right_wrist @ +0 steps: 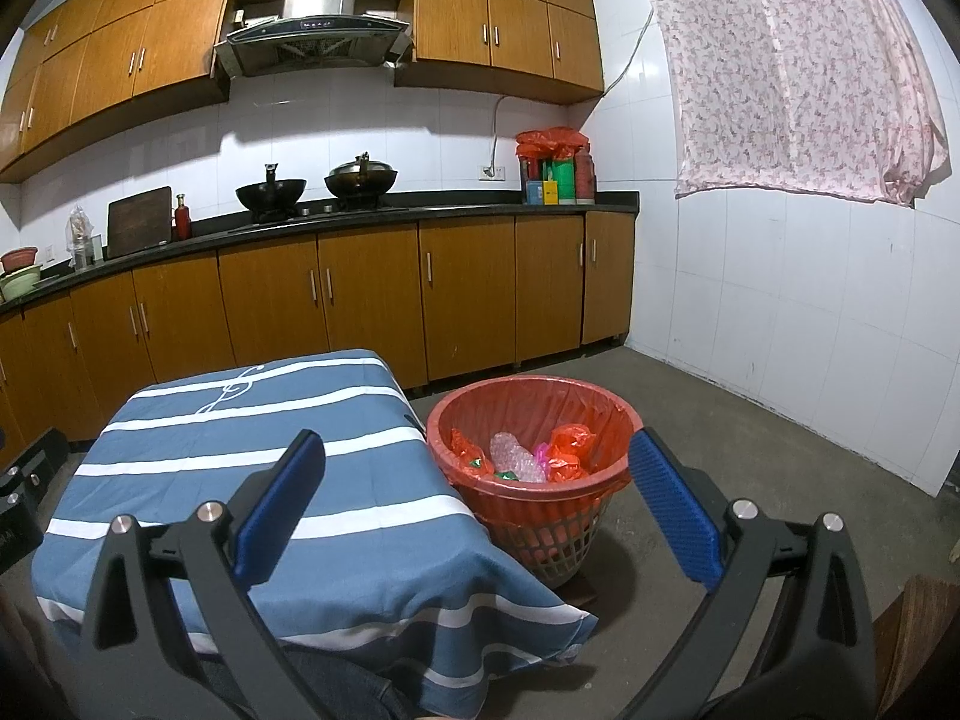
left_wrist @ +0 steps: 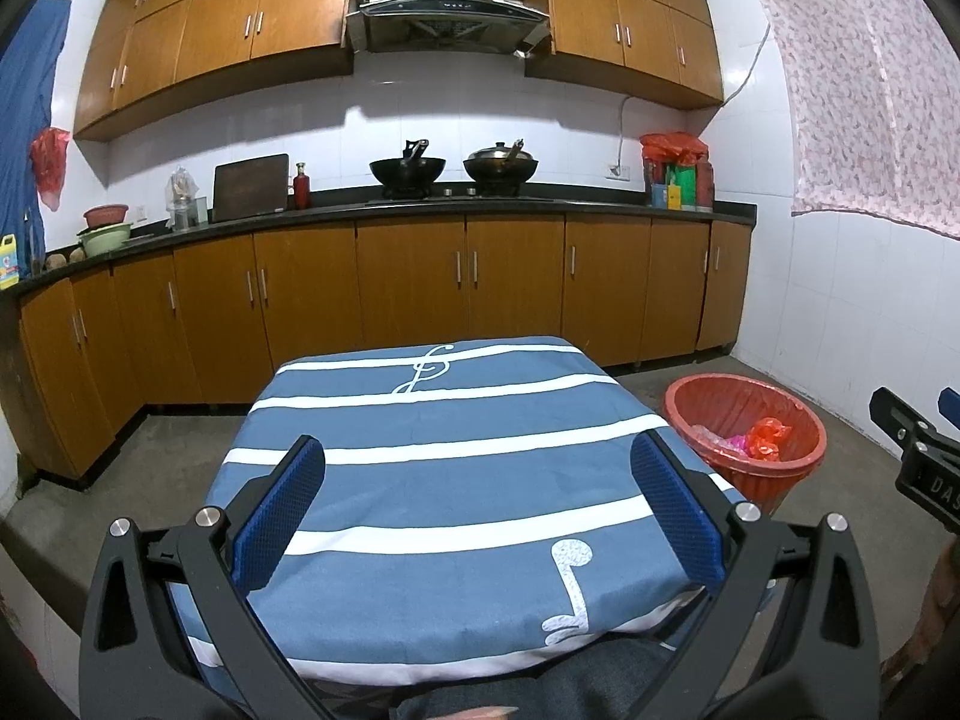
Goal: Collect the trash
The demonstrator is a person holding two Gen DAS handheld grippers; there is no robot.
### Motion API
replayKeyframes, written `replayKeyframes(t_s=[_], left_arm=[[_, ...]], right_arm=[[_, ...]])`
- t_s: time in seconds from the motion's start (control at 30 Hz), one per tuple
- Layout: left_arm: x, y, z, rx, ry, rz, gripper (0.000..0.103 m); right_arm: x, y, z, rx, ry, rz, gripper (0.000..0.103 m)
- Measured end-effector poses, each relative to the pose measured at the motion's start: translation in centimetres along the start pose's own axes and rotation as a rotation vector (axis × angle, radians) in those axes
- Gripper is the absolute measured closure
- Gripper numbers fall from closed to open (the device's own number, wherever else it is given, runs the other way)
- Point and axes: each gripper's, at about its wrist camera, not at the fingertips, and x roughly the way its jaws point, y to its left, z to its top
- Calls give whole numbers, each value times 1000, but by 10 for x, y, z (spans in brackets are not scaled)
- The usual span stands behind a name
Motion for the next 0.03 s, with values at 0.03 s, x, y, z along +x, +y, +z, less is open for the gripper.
replayKeyframes(t_s=[0.03], left_arm=[[0,0,0,0,0,1,2]], right_arm=[[0,-1,-1,0,1,0,4]])
